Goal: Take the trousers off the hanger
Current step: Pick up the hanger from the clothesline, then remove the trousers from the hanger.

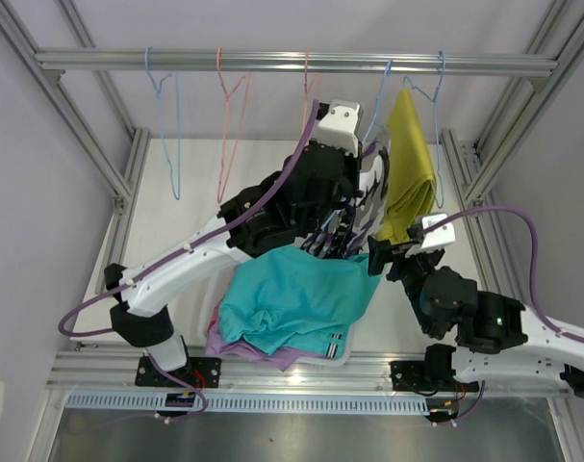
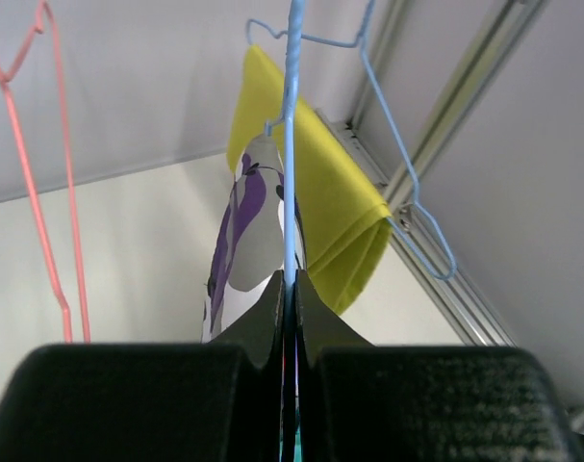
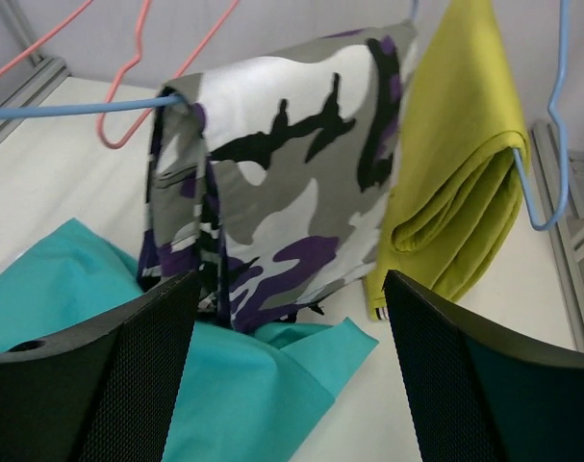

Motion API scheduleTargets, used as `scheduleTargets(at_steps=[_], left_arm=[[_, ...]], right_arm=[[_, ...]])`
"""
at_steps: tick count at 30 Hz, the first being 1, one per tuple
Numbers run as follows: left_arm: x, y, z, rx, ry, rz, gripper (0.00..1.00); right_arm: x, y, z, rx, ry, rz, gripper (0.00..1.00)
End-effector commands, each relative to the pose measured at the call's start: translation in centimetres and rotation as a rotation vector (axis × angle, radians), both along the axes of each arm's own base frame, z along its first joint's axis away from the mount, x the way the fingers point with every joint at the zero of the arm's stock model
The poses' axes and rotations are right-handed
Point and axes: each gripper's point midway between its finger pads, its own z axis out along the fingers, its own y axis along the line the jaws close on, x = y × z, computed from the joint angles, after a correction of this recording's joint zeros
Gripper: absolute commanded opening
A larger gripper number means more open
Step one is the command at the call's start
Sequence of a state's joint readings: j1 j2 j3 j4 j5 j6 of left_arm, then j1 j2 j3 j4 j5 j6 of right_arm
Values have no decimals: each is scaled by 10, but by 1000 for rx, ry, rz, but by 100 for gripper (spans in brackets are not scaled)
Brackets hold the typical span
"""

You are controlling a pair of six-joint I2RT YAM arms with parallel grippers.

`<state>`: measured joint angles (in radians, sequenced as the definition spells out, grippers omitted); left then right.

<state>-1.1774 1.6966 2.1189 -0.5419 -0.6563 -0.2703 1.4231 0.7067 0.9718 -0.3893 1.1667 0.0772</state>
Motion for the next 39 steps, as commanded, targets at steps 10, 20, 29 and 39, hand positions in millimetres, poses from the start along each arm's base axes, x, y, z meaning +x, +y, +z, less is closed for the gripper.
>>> scheduleTargets(at_steps=[10, 20, 29, 39], left_arm=[[-13, 56, 89, -292, -128, 104, 0], [-14, 58, 81, -266, -133, 103, 0], [-19, 65, 77, -263, -132, 92, 0], [-19, 67, 69, -233, -125, 88, 0]], right_arm=[[49, 48, -8, 93, 39, 72, 82], [73, 64, -10, 100, 23, 79, 81], [107, 57, -35, 64, 34, 14, 81], [125, 55, -39, 56, 21, 29, 30]])
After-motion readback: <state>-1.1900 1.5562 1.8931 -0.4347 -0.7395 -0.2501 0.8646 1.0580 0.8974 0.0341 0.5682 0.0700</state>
